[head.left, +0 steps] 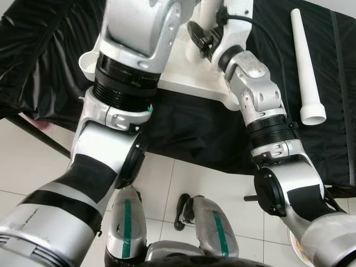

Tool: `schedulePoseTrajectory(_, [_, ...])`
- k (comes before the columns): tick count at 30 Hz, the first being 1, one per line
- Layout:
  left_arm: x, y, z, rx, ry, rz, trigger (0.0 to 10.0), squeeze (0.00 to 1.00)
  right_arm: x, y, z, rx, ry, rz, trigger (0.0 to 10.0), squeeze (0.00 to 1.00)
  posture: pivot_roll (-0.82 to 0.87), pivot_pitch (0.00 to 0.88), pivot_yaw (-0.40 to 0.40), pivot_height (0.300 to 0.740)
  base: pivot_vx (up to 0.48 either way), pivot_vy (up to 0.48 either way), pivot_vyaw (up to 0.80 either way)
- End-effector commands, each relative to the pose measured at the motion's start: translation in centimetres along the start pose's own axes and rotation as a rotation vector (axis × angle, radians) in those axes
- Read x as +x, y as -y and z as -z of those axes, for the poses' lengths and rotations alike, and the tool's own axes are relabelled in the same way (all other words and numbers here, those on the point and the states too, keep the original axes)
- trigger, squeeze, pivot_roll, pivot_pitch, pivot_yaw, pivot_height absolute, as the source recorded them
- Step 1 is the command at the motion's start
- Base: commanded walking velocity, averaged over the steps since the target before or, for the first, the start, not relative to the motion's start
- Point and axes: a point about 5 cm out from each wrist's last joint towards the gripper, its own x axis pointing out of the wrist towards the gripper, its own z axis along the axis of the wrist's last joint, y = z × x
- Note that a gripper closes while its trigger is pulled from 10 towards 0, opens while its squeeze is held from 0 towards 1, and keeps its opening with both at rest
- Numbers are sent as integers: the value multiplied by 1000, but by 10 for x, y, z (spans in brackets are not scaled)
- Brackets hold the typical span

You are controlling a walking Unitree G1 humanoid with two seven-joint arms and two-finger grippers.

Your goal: Building children table

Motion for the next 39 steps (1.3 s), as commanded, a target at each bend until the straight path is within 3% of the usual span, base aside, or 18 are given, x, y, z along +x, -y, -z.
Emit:
schedulePoseTrajectory(1, [0,8,-6,-50,46,59,10000,1000,0,3,0,11,2,19,10000,0,166,60,-102,740,0,0,0])
schedulePoseTrajectory(4, [-3,4,-5,-140,71,95,10000,1000,-1,10,-3,33,19,55,10000,0,162,65,-99,740,0,0,0])
schedulePoseTrajectory(6, [-3,4,-5,-140,71,95,10000,1000,-1,10,-3,33,19,55,10000,0,162,65,-99,740,0,0,0])
schedulePoseTrajectory(7, [-5,-3,-3,-183,75,97,10000,1000,-1,15,-6,46,35,81,10000,0,159,66,-98,740,0,0,0])
schedulePoseTrajectory(10, [-7,-11,-1,-197,80,83,10000,1000,-2,21,-9,53,51,105,10000,0,154,71,-97,740,0,0,0])
schedulePoseTrajectory(11, [-10,-21,1,-220,86,53,10000,1000,-5,26,-13,61,68,130,10000,0,154,76,-98,740,0,0,0])
schedulePoseTrajectory(12, [-15,-33,6,-237,86,2,10000,890,-8,33,-15,66,85,159,10000,0,151,78,-98,740,0,0,0])
schedulePoseTrajectory(13, [-15,-33,6,-237,86,2,10000,890,-8,33,-15,66,85,159,10000,0,151,78,-98,740,0,0,0])
schedulePoseTrajectory(14, [-18,-41,9,-252,90,-36,10000,149,-12,37,-17,71,95,176,10000,0,148,83,-97,740,0,0,0])
schedulePoseTrajectory(20, [-21,-49,13,-265,90,-68,10000,149,-15,40,-17,71,105,190,10000,0,148,84,-96,740,0,0,0])
schedulePoseTrajectory(21, [-30,-57,30,-228,54,-127,10000,0,-25,47,-15,76,98,213,10000,0,144,93,-95,740,0,0,0])
schedulePoseTrajectory(22, [-30,-57,30,-228,54,-127,10000,0,-25,47,-15,76,98,213,10000,0,144,93,-95,740,0,0,0])
schedulePoseTrajectory(24, [-36,-58,47,-119,16,-159,10000,0,-36,51,-14,47,97,228,10000,0,139,94,-94,740,0,0,0])
schedulePoseTrajectory(26, [-38,-56,55,-75,-1,-159,10000,0,-42,51,-15,17,105,233,10000,0,136,94,-93,740,0,0,0])
schedulePoseTrajectory(39, [-54,-43,124,53,-171,-110,10000,0,-77,50,-10,-76,136,261,10000,0,116,91,-93,740,0,0,0])
